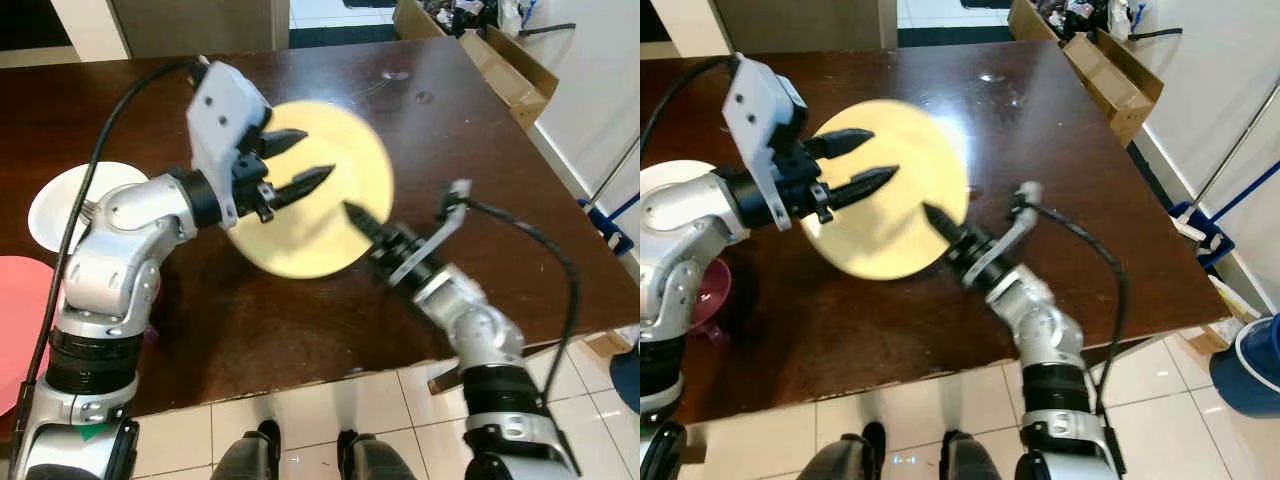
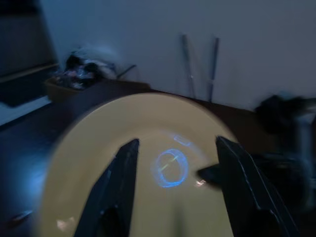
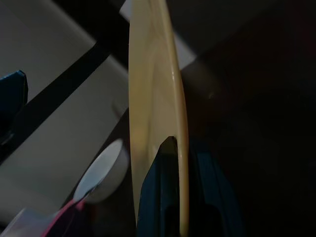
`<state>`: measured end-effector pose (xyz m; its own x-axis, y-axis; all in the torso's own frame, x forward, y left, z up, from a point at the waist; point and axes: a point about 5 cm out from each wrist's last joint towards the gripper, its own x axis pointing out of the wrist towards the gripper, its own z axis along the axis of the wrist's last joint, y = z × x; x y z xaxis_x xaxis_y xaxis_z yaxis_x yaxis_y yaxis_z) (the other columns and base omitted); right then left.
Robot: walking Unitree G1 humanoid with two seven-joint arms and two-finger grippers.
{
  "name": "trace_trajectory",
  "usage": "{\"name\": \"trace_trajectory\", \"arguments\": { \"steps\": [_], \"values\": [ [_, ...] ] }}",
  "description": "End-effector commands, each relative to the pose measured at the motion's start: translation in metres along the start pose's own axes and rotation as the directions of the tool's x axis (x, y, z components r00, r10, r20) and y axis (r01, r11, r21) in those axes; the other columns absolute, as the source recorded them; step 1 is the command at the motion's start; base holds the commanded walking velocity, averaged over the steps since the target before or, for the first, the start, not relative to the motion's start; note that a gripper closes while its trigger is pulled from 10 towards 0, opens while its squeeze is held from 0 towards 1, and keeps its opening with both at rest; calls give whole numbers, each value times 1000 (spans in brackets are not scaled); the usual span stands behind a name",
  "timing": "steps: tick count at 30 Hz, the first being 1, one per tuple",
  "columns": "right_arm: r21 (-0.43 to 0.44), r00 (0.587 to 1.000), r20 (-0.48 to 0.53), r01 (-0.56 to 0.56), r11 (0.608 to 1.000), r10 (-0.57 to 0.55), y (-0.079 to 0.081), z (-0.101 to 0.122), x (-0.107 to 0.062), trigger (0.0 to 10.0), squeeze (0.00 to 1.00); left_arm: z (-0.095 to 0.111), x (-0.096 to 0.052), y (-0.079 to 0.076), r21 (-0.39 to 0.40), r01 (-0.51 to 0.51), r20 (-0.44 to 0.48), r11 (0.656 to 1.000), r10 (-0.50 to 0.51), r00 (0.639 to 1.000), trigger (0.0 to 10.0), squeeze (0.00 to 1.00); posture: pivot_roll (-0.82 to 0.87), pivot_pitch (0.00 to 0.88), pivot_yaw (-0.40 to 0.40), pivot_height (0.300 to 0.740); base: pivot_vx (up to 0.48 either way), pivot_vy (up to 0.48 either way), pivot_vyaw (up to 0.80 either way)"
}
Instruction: Setting the table
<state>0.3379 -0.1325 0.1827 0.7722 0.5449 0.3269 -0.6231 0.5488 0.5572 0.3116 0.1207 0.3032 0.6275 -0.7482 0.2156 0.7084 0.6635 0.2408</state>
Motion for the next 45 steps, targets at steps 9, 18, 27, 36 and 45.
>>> {"name": "trace_trajectory", "arguments": {
  "steps": [9, 18, 27, 36, 45],
  "values": [
    [-268, 967, 177, 225, 937, -182, 14, 34, -19, 10000, 0, -8, -13, 38, -59, -411, -36, 910, 410, 912, 10000, 0, -81, 114, 59, 740, 0, 0, 0],
    [-444, 944, 306, 255, 859, -123, 51, 58, 0, 10000, 0, -32, -55, 45, 158, -697, -74, 699, 713, 698, 10000, 0, -80, 72, 45, 740, 0, 0, 0],
    [-505, 961, 268, 196, 840, -63, 67, 55, 11, 10000, 0, -46, -82, 29, 129, -761, -77, 636, 771, 632, 10000, 0, -86, 67, -15, 740, 0, 0, 0],
    [-483, 960, 255, 228, 845, -113, 57, 50, 7, 10000, 0, -42, -75, 25, 191, -752, -20, 631, 768, 640, 10000, 0, -99, 61, -17, 740, 0, 0, 0],
    [-444, 952, 257, 270, 855, -167, 49, 41, 3, 10000, 0, -42, -70, 23, 202, -734, -12, 649, 751, 661, 10000, 0, -99, 62, 4, 740, -342, 0, 0]
  ]
}}
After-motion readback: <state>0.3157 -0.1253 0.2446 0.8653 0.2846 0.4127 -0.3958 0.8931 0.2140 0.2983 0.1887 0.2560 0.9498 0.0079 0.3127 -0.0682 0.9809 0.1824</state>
